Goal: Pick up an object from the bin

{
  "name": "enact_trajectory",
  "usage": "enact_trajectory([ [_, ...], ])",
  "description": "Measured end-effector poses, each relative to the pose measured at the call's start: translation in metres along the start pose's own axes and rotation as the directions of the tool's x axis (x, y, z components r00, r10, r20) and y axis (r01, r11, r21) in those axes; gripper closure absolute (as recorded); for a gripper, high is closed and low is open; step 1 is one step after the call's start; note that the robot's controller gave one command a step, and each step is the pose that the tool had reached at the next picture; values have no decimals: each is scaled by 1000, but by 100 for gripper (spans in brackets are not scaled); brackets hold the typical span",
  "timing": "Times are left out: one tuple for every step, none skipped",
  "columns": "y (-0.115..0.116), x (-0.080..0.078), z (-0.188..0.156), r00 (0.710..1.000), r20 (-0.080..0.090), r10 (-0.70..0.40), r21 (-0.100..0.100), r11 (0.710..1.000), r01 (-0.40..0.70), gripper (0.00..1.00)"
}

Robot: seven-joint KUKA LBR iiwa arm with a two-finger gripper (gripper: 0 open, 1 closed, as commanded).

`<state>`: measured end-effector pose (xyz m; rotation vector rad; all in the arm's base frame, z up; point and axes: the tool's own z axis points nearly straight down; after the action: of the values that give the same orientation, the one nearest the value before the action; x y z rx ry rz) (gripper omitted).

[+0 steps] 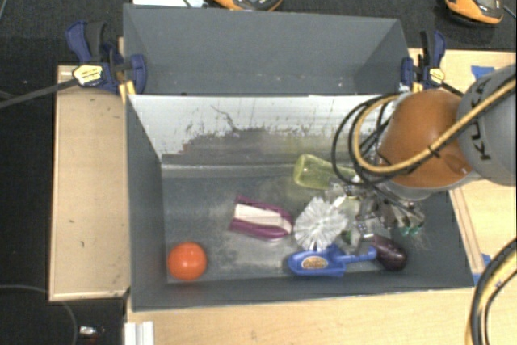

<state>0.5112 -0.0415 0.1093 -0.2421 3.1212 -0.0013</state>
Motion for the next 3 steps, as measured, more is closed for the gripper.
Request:
enact_trajectory([
  [7,0,37,997,13,-81,5,997,81,0],
  [6,13,33,972,37,-234,15,972,234,100],
  [6,13,33,971,37,-235,15,972,234,100],
])
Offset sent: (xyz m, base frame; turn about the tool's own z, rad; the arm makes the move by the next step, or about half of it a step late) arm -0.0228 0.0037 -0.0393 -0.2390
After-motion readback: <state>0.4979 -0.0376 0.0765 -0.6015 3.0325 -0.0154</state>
